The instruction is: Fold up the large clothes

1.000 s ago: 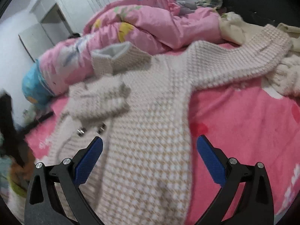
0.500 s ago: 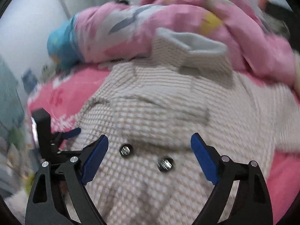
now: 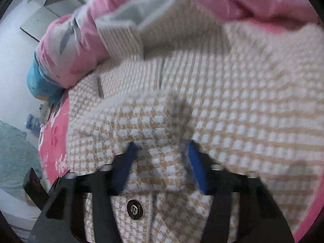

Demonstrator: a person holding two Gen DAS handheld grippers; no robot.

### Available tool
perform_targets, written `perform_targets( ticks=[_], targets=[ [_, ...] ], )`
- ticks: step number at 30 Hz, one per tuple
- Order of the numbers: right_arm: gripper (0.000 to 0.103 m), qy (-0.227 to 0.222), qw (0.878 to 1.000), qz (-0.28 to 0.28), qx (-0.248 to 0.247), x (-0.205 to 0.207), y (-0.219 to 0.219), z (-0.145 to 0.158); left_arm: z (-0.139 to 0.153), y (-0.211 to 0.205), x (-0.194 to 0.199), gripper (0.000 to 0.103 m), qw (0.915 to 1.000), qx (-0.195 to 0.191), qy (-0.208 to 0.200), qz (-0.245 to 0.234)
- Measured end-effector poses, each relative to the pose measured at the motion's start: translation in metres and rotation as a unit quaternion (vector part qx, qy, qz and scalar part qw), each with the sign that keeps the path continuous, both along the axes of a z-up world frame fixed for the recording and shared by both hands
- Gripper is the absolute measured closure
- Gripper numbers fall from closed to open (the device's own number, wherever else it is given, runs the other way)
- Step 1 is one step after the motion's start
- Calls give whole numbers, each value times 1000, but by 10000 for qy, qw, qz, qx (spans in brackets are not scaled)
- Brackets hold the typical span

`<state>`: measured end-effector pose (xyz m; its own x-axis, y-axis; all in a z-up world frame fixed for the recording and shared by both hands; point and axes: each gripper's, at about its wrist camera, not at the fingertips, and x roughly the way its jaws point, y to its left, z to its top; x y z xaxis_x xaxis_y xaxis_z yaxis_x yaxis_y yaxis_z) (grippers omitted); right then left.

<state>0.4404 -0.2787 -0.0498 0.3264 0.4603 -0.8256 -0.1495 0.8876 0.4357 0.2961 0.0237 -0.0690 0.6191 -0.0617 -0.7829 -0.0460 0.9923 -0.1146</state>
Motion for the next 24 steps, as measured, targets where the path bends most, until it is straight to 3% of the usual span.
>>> perform_targets(
  ticks=[1, 3, 4, 6, 10, 13, 16, 18, 20, 22, 23, 24],
  targets=[
    [70, -152, 9997, 20, -201, -3, 5, 5, 0, 0, 0, 10, 10000, -1, -2, 2],
    [91, -452, 9976, -19, -525, -10, 10, 20, 0, 0, 0, 9, 10000, 4, -10, 0],
    [93, -543, 9972, -23, -517, -12, 10, 26, -1, 0, -1, 9, 10000, 9, -13, -1],
    [95, -753, 9966, -28, -343, -15, 4, 41, 0, 0, -1, 9, 10000, 20, -14, 1],
    [97, -1193, 9909, -120, 608, -29, -24, 86, 0, -1, 0, 9, 10000, -21, -55, 40],
    [97, -1575, 9818, -641, 844, -35, -63, 112, 1, 0, -1, 9, 10000, -67, -66, 34],
    [97, -1577, 9742, -1389, 823, -31, -111, 111, 0, 1, -2, 9, 10000, -57, -63, 33],
    [97, -1339, 9746, -1547, 911, -28, -130, 96, 0, 1, -2, 9, 10000, -60, -58, 32],
    [93, -920, 9798, -1396, 1099, -17, -134, 71, 2, 2, -1, 9, 9999, -101, -14, 4],
    [71, -502, 9878, -1013, 1074, -5, -119, 50, 9, 6, -2, 9, 9997, -225, -15, 18],
    [48, -406, 9900, -830, 1070, -1, -108, 45, 14, 10, -1, 9, 9996, -263, -55, 76],
    [40, -291, 9923, -554, 1065, 6, -94, 37, 18, 13, 0, 9, 9996, -237, -85, 120]
  ],
)
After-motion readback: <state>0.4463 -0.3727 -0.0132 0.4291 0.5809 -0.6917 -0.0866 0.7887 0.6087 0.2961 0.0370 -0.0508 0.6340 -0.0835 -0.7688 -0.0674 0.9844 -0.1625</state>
